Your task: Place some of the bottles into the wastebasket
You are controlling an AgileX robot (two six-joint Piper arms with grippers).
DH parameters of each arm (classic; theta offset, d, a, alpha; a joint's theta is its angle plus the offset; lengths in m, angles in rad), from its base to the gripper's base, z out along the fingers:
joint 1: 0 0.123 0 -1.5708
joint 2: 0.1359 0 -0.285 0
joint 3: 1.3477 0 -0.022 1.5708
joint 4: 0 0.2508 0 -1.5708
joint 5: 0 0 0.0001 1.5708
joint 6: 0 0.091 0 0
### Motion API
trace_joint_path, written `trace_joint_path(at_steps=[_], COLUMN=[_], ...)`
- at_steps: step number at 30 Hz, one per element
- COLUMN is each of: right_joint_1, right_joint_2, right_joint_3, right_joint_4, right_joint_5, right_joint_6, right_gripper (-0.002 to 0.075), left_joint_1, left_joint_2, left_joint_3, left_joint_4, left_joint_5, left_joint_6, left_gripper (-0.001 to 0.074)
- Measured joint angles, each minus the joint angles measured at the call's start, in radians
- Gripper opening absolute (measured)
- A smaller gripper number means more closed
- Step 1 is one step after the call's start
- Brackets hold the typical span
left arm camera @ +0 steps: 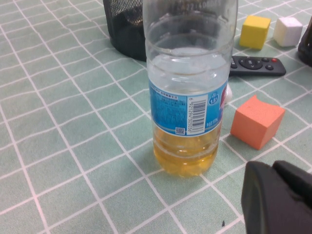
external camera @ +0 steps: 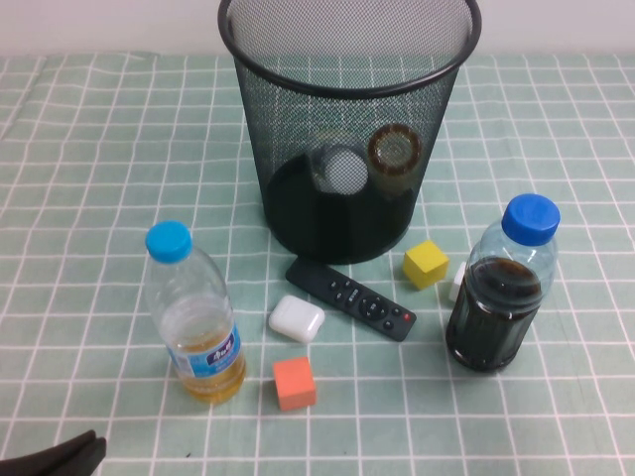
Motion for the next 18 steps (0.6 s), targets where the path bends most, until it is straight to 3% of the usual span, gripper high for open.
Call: trace_joint_path(at_steps=[10,18], right_joint_1=[-0.084,-0.086], right_joint_2=[-0.343,-0.407], right_joint_3=[0.385,0.435], right_joint_4=[0.076,0.076], right_joint_5=[-0.12,-0.018], right_joint_6=[0.0,-0.006], right_gripper=[-0.0005,-0.0005], left_joint_1=[0.0,0.0], left_joint_2=[0.0,0.0], left_joint_3=[0.0,0.0], left_joint_4=[0.0,0.0], left_joint_5=[0.002,0.003], left_joint_6=[0.0,0.0], left_gripper=[-0.0005,-0.0004])
